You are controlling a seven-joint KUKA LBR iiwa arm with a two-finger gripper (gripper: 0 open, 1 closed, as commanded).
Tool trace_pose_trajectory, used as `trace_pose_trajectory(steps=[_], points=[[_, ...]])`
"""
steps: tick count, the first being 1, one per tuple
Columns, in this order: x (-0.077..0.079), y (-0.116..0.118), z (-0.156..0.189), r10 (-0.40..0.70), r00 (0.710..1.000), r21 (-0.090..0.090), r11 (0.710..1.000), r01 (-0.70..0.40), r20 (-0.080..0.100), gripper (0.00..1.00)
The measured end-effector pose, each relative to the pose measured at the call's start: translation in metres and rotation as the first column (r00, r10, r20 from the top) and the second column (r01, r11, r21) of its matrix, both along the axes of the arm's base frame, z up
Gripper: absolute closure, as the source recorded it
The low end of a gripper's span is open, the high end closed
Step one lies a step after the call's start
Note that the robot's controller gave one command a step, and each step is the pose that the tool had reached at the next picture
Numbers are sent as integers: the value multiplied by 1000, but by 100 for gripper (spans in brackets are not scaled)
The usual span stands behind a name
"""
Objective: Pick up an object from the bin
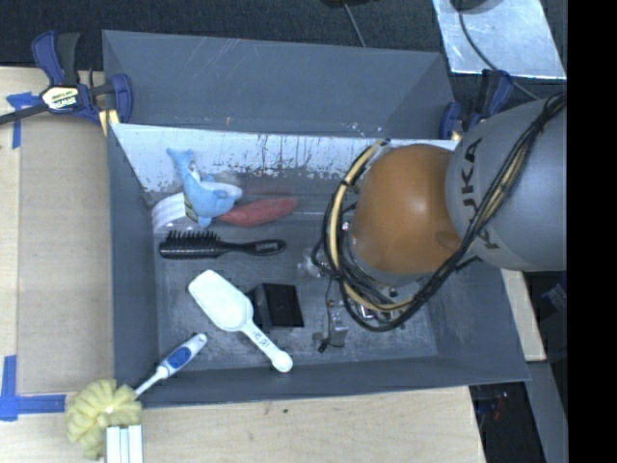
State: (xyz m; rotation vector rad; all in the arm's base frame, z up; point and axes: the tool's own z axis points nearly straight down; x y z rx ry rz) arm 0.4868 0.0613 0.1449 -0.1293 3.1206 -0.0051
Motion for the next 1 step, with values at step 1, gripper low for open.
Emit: trace_pose_trajectory(steps=[1], points=[[32, 24, -75, -34, 999, 2, 999, 34, -3, 0]])
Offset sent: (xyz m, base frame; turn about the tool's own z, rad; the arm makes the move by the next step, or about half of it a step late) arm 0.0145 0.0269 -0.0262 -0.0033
